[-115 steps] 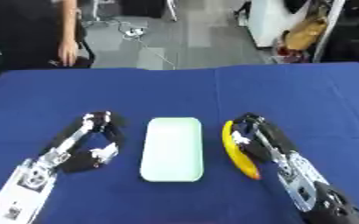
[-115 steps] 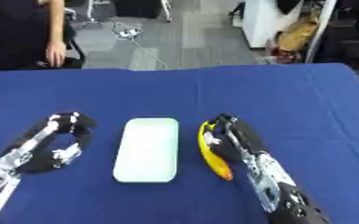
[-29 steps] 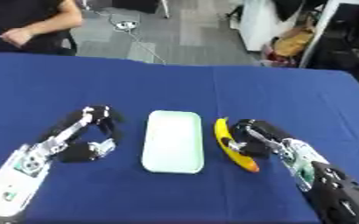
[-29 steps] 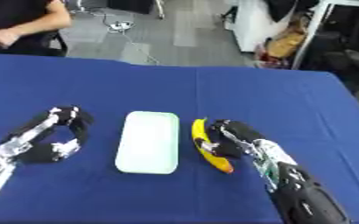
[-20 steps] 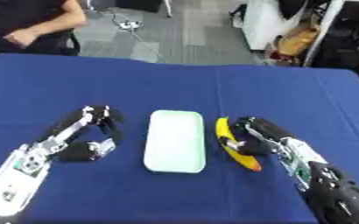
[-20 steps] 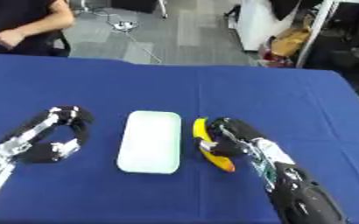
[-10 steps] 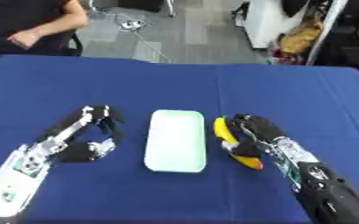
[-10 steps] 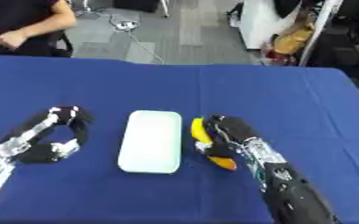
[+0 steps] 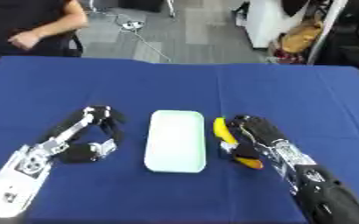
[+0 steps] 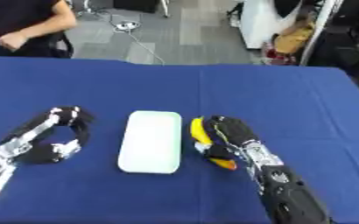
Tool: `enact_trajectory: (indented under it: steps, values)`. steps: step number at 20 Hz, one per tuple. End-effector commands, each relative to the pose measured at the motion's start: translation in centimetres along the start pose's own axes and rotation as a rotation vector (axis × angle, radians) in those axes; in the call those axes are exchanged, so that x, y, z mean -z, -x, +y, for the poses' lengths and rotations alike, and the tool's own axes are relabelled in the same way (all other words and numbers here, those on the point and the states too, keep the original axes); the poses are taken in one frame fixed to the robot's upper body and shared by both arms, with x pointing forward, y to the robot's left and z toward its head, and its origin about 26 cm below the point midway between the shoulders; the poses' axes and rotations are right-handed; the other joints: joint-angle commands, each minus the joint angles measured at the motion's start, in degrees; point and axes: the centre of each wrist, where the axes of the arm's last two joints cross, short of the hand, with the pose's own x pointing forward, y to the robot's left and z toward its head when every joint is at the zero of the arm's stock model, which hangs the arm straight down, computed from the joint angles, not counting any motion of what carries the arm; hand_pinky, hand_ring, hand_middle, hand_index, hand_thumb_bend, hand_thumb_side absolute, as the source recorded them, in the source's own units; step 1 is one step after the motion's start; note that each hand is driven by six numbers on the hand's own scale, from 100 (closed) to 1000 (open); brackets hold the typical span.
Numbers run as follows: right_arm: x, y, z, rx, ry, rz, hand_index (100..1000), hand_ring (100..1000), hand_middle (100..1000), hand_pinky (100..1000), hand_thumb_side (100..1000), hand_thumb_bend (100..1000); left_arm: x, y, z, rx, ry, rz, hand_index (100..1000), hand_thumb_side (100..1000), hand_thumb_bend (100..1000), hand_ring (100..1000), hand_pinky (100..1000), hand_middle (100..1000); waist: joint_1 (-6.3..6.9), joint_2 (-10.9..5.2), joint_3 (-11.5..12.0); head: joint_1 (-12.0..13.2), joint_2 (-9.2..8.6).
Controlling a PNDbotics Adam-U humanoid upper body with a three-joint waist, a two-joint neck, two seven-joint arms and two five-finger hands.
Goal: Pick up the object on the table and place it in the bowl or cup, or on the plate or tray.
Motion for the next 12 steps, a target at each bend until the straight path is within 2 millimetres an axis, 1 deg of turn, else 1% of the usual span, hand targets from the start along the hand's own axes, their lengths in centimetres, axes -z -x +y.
enact_trajectory:
  steps: [1, 4, 5, 6, 7, 9, 12]
  values:
    - [-0.68, 0.19, 1.87, 0.018, -0.045, 0.020, 778, 574, 668, 432, 913, 328, 0.54, -0.72, 0.90, 0.018, -0.014, -0.032, 755, 675, 100, 623, 537, 699, 0.59, -0.20, -0.2, -0.4, -0.80]
    - [-0.76, 0.25, 1.91, 0.030, -0.036, 0.027, 755, 527, 625, 376, 854, 300, 0.55, -0.73, 0.91, 0.018, -0.015, -0.033, 756, 674, 100, 623, 537, 699, 0.69, -0.22, -0.3, -0.4, -0.78]
    - [-0.80, 0.28, 1.93, 0.037, -0.030, 0.029, 732, 488, 593, 323, 786, 246, 0.54, -0.73, 0.91, 0.018, -0.015, -0.033, 756, 674, 100, 623, 537, 700, 0.75, -0.23, -0.3, -0.4, -0.77]
    - [-0.85, 0.32, 1.95, 0.042, -0.025, 0.033, 713, 464, 570, 290, 725, 199, 0.54, -0.73, 0.92, 0.017, -0.016, -0.033, 756, 674, 100, 623, 537, 700, 0.80, -0.24, -0.3, -0.4, -0.77]
    - [-0.90, 0.36, 1.98, 0.048, -0.018, 0.038, 688, 425, 537, 237, 681, 167, 0.53, -0.73, 0.92, 0.017, -0.016, -0.033, 756, 674, 100, 623, 537, 700, 0.85, -0.24, -0.4, -0.4, -0.78]
    - [-1.01, 0.46, 2.08, 0.058, -0.006, 0.048, 661, 386, 503, 183, 609, 119, 0.52, -0.73, 0.91, 0.017, -0.016, -0.033, 756, 674, 100, 623, 537, 700, 0.96, -0.22, -0.4, -0.4, -0.77]
    - [-1.13, 0.59, 2.21, 0.064, 0.001, 0.060, 650, 374, 488, 167, 598, 113, 0.54, -0.74, 0.92, 0.017, -0.017, -0.034, 756, 673, 100, 623, 538, 701, 1.04, -0.20, -0.5, -0.4, -0.75]
